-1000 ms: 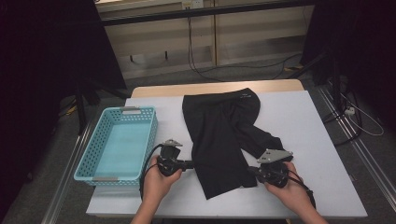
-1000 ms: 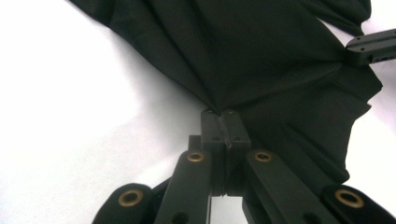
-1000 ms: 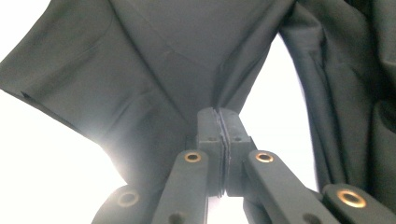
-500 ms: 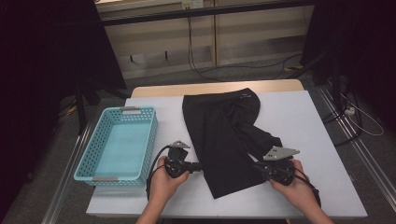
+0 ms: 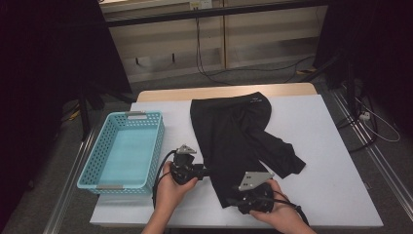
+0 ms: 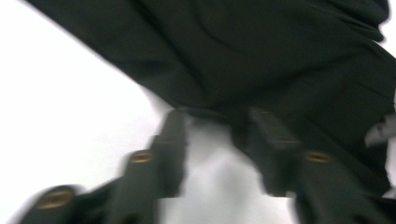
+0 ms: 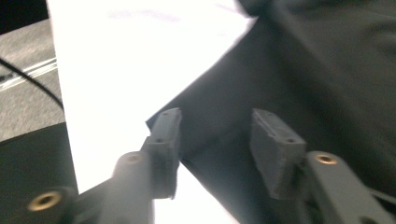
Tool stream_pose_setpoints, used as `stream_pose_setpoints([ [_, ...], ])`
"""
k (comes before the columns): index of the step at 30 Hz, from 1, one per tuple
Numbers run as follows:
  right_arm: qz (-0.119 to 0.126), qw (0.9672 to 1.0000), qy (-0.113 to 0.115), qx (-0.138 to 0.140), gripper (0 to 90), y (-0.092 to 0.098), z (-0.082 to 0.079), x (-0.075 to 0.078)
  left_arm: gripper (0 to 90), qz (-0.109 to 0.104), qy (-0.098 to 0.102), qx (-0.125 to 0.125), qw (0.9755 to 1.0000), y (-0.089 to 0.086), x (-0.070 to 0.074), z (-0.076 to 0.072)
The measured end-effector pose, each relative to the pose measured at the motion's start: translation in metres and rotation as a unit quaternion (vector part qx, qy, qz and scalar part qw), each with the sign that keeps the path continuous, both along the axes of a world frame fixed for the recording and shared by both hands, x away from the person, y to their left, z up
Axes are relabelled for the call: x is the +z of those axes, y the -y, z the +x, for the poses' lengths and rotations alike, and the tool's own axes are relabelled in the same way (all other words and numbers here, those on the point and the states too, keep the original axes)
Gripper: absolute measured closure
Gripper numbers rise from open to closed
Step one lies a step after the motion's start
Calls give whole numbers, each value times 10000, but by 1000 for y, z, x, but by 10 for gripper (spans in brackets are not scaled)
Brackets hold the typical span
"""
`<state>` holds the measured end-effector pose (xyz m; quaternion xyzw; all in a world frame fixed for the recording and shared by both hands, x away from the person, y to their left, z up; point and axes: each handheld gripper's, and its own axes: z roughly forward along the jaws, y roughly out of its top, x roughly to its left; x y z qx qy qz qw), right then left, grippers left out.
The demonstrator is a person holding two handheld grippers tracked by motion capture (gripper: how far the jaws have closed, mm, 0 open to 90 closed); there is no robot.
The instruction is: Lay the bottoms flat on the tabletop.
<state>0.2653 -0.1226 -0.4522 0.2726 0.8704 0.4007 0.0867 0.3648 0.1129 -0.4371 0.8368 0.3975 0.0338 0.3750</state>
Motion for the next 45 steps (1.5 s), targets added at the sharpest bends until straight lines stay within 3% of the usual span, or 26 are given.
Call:
stream_pose_setpoints([
  [6, -47, 9992, 55, 406, 430, -22, -8, -4, 318, 102, 268, 237, 9993, -3, 2, 5],
  [7, -149, 9988, 188, 425, 449, -26, -10, -4, 292, 104, 280, 251, 9992, -4, 2, 5],
  [9, -126, 9990, 176, 389, 599, -28, -9, -3, 275, 123, 316, 297, 9990, -5, 2, 7],
  [15, -66, 9995, 159, 261, 884, -25, -3, -4, 261, 140, 321, 403, 9986, -6, 1, 11],
  [24, 145, 9988, -105, 453, 900, -22, -3, 2, 239, 127, 422, 715, 9965, -11, 1, 24],
  [31, 339, 9979, -104, 535, 900, -19, -8, 11, 395, 158, 397, 890, 9951, -6, -5, 38],
  [33, 425, 9973, -135, 583, 900, -17, -9, 12, 426, 265, 473, 875, 9947, -3, -5, 41],
  [35, 426, 9975, -116, 551, 900, -14, -10, 14, 474, 163, 351, 936, 9949, -1, -7, 46],
  [36, 427, 9975, -95, 557, 900, -13, -10, 14, 516, 234, 294, 971, 9946, -1, -8, 49],
  [38, 494, 9973, -98, 543, 900, -10, -10, 16, 503, 214, 273, 1069, 9937, -1, -11, 53],
  [41, 527, 9971, -80, 552, 900, -7, -11, 19, 494, 257, 409, 1172, 9919, 2, -15, 57],
  [45, 545, 9971, -73, 530, 900, -4, -11, 20, 579, 314, 393, 1188, 9916, 5, -15, 61],
])
